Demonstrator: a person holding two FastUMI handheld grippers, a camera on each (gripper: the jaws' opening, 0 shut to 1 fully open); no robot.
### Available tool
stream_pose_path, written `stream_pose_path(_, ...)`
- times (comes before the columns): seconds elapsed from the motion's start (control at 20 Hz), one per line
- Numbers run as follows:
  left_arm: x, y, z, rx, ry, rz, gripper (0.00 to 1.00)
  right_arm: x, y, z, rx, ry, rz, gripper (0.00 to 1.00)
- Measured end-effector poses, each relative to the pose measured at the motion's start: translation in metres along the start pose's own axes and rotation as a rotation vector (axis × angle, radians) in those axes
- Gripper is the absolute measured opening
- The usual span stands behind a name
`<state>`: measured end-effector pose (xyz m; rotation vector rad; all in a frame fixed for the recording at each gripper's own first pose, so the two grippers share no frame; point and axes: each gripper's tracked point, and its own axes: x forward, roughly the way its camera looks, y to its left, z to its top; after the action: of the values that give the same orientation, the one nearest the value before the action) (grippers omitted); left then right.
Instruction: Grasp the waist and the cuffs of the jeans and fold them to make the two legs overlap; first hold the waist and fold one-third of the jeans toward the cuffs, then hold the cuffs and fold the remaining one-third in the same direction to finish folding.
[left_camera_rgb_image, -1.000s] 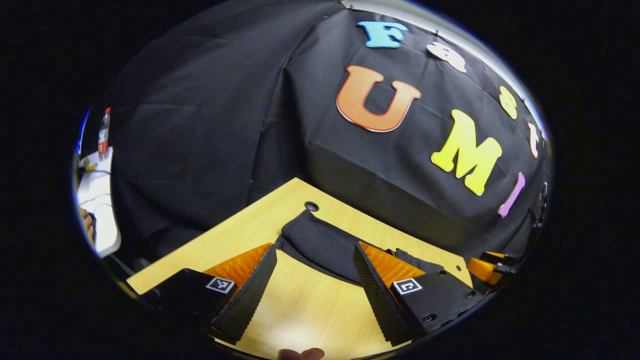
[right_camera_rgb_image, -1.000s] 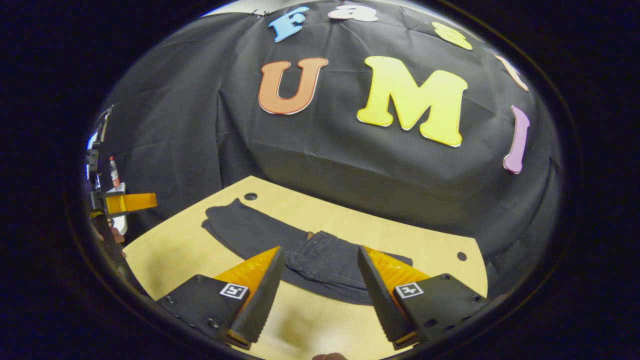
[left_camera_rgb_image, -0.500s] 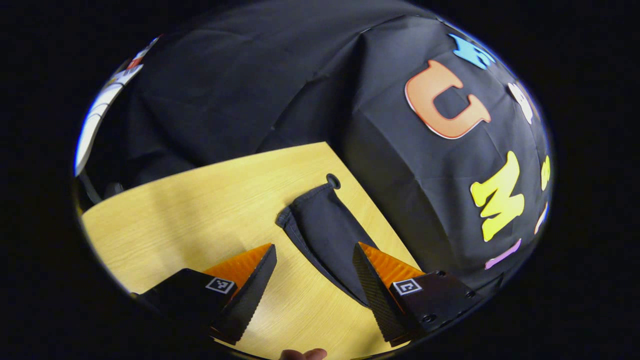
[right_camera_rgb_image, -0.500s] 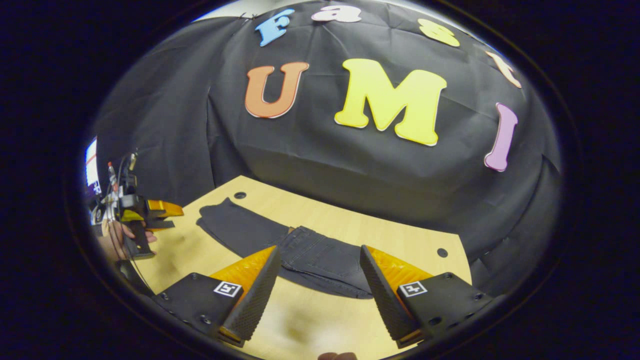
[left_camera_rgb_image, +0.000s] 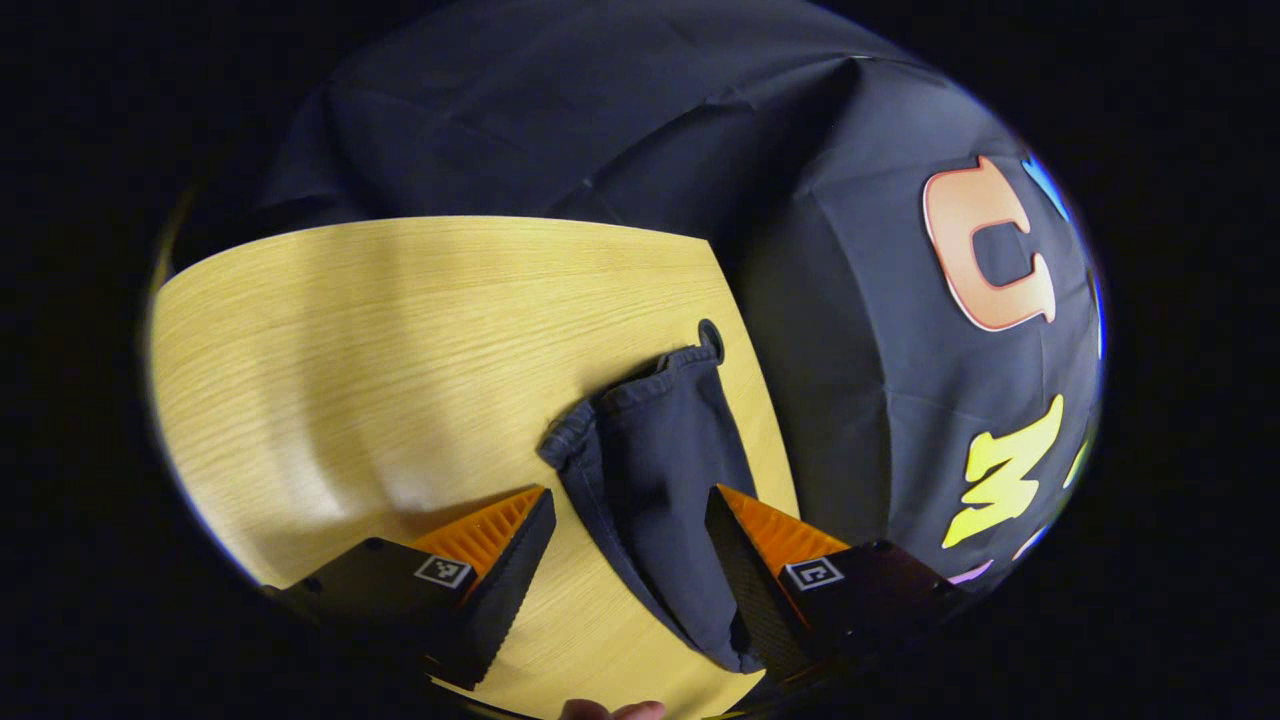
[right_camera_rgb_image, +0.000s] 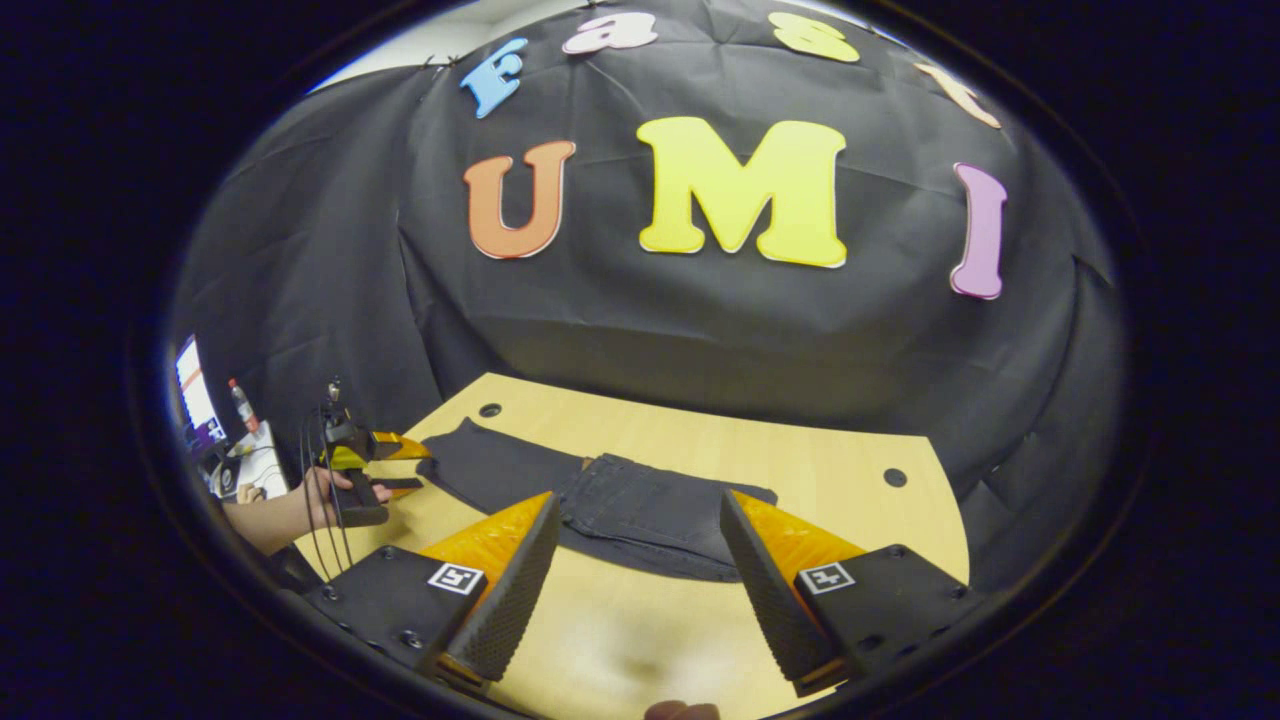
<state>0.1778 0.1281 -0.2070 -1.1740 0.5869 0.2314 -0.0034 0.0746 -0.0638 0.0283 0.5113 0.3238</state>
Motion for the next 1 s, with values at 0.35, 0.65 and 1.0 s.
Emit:
stream_pose_path(0.35, 0.025, -0.005, 0.014, -0.13, -0.021, -0.012, 0.85, -0.001, -0.015, -0.004, 0.044, 0.01, -0.027, 0.98)
stream_pose_path(0.65, 0.033, 0.001, 0.007, -0.101, -0.035, 0.008, 0.22, -0.017, -0.038, -0.018, 0.089, 0.015, -0.075, 0.98)
stream_pose_path(1.0, -0.009, -0.084, 0.007, 0.137, -0.108, -0.137, 0.1, -0.043, -0.064, -0.016, 0.135, -0.04, -0.134, 0.98)
